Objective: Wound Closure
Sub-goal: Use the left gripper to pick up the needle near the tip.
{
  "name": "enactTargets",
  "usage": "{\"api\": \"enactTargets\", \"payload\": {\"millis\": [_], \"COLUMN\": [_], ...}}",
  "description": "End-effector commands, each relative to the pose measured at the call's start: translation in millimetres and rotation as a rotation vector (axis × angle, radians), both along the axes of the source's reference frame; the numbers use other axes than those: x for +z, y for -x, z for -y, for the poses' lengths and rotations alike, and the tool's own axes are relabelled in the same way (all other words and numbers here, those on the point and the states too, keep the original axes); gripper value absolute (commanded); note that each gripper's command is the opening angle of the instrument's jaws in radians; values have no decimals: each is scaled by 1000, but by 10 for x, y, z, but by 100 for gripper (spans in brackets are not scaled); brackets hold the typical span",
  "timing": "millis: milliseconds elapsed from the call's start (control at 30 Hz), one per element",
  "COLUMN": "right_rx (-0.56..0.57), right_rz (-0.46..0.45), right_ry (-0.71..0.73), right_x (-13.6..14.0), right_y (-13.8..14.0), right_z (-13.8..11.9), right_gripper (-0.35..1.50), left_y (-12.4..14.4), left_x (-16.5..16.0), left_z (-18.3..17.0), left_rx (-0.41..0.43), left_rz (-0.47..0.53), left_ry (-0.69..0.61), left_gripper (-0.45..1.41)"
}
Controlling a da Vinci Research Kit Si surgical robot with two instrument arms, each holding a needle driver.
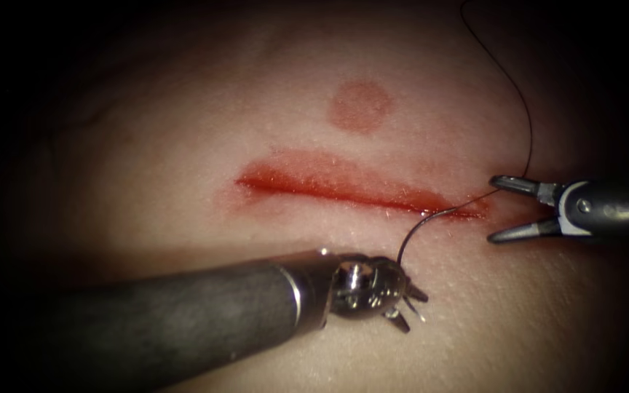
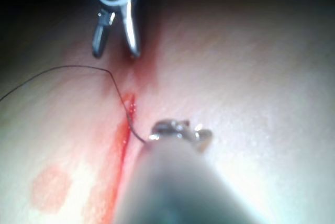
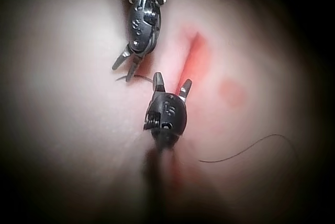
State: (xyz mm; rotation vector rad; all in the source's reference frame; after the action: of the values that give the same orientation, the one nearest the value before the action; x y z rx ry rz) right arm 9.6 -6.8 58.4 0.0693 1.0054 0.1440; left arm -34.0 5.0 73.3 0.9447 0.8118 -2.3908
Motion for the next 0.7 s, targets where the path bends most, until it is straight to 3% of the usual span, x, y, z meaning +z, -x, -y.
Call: {"api": "enactTargets", "payload": {"millis": [33,700], "right_rx": [-1,-1], "right_rz": [-2,-2], "right_ry": [-2,-3], "right_x": [6,5], "right_y": [-5,-6], "right_z": [5,5], "right_gripper": [89,89], "left_y": [6,11], "left_x": [7,35], "left_z": [3,7], "left_rx": [2,20], "left_rz": [0,-25], "left_ry": [0,21], "left_gripper": [12,10]}}
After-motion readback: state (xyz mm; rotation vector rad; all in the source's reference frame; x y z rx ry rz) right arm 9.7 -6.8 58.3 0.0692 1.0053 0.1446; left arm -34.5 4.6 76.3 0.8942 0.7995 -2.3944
